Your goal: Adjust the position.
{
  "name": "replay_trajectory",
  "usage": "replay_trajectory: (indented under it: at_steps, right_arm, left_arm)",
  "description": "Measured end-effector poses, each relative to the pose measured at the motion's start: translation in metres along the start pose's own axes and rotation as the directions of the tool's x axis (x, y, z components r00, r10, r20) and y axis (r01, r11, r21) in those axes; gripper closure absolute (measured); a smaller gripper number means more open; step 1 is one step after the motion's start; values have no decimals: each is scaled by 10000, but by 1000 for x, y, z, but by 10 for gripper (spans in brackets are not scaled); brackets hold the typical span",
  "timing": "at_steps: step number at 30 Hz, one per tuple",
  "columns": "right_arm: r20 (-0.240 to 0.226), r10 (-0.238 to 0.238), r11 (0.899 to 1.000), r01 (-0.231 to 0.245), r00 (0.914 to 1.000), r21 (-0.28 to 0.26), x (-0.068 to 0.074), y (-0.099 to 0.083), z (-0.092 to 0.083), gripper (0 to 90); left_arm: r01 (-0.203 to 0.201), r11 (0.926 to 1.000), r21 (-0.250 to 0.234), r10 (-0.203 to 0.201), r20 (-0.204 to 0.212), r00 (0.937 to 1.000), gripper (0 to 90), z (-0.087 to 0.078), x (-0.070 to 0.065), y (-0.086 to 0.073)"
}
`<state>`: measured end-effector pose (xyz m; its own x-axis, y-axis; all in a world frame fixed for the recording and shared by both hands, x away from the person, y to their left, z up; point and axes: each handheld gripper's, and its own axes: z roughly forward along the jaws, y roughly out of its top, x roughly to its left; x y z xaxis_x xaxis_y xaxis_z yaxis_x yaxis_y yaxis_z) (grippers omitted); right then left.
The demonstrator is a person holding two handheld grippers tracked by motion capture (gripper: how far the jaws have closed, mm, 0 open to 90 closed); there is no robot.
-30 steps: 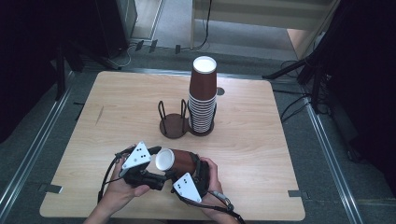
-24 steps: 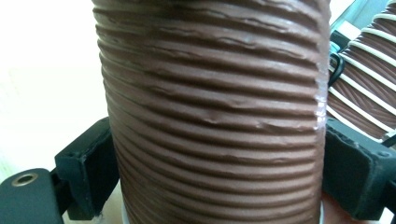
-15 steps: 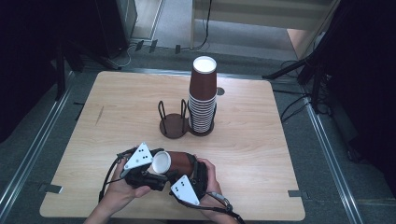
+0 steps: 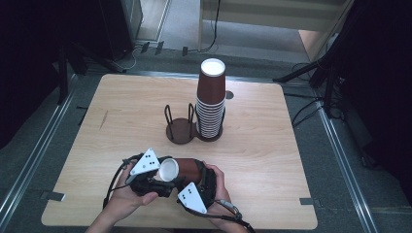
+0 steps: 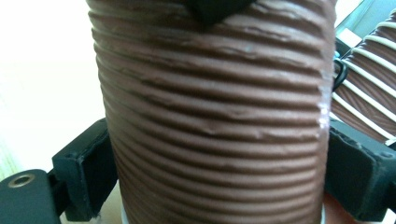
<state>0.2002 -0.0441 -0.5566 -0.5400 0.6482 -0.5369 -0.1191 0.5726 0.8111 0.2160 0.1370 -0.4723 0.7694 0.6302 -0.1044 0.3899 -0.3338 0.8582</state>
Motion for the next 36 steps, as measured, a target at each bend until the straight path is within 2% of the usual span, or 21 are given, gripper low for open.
replay_trajectory:
  at_steps: [3,9,12,14,17,23,26,31,34,36]
  right_arm:
    - [32,-32,10000,32,10000,47,0,-1,1,83]
    - [-161,161,9999,-161,9997,-2,-3,2,-2,72]
    - [-159,281,9996,-281,9995,21,-5,3,-3,33]
    - [-147,389,9992,-389,9991,23,-8,4,-4,25]
    - [-151,484,9988,-485,9987,-22,-12,5,-5,18]
    - [-48,784,9966,-785,9969,-236,-19,9,-8,18]
    - [-30,852,9959,-853,9964,-287,-22,11,-10,18]
    - [12,962,9948,-961,9954,-333,-26,12,-12,18]
    - [79,984,9946,-981,9951,-343,-27,12,-12,19]
    - [99,1013,9943,-1010,9948,-336,-28,12,-12,19]
  left_arm:
    - [73,9999,86,-73,-9,10000,222,1,0,0]
    - [290,9994,-183,-288,132,9995,225,-2,2,2]
    - [166,9995,-259,-171,-179,9997,227,-2,2,1]
    - [207,9990,-395,-214,-180,9996,227,-3,4,1]
    - [210,9976,-661,-247,-550,9982,227,-5,5,0]
    - [430,9920,-1187,-531,-830,9951,227,-9,11,-1]
    - [738,9864,-1468,-886,-968,9914,227,-10,15,-2]
    - [640,9816,-1801,-895,-1368,9866,227,-13,16,-2]
    - [396,9807,-1915,-755,-1837,9801,227,-15,16,-2]
    - [442,9798,-1948,-820,-1905,9783,227,-15,18,-2]
